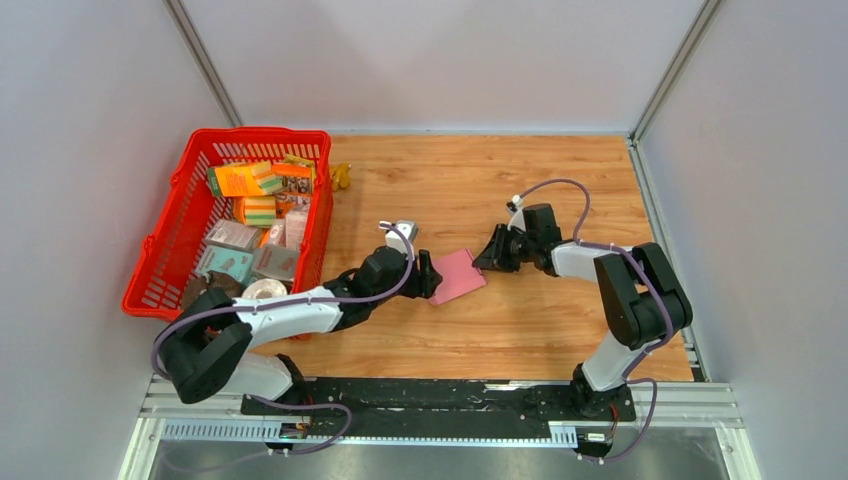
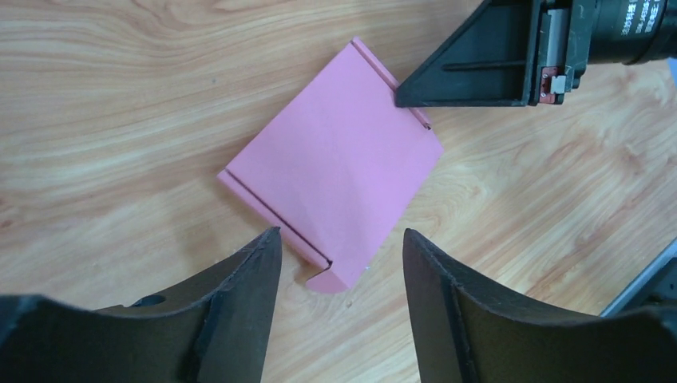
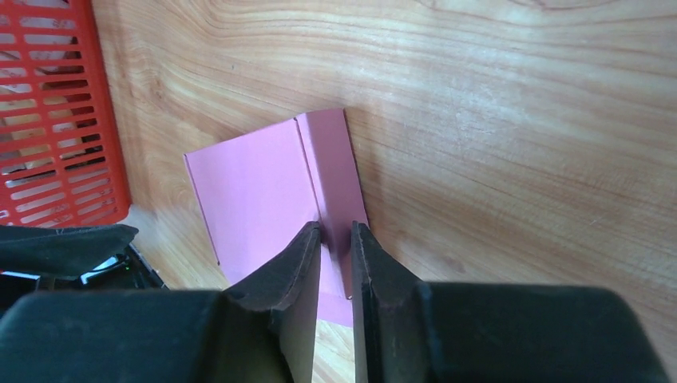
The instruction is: Fold the paper box
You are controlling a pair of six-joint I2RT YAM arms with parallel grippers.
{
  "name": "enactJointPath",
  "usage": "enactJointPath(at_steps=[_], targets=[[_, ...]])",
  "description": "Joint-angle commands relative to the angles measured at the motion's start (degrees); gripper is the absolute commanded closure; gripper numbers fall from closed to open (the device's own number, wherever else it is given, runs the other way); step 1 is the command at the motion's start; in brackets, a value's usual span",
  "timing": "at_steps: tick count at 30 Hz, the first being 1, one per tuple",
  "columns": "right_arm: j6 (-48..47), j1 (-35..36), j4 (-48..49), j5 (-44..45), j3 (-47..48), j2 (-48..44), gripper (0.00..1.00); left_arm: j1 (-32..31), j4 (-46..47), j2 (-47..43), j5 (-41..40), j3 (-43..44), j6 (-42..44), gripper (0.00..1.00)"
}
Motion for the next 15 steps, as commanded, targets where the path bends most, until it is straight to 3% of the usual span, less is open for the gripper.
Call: enactJointPath(at_steps=[1, 6, 15], targets=[[1.2, -3.0, 5.2, -2.6, -3.4, 1.3, 0.79, 1.4, -3.1, -4.5, -1.3, -2.8, -6.7, 0.32], [4.0, -6.4, 10.7, -8.6, -5.7, 2.5, 0.79, 2.7, -1.6, -2.9, 0.5, -3.5, -13.6, 0.31], [4.3, -7.2, 10.7, -8.9, -6.1, 2.5, 0.78, 4.0, 5.8, 4.1, 3.5, -0.9, -20.9, 0.27]])
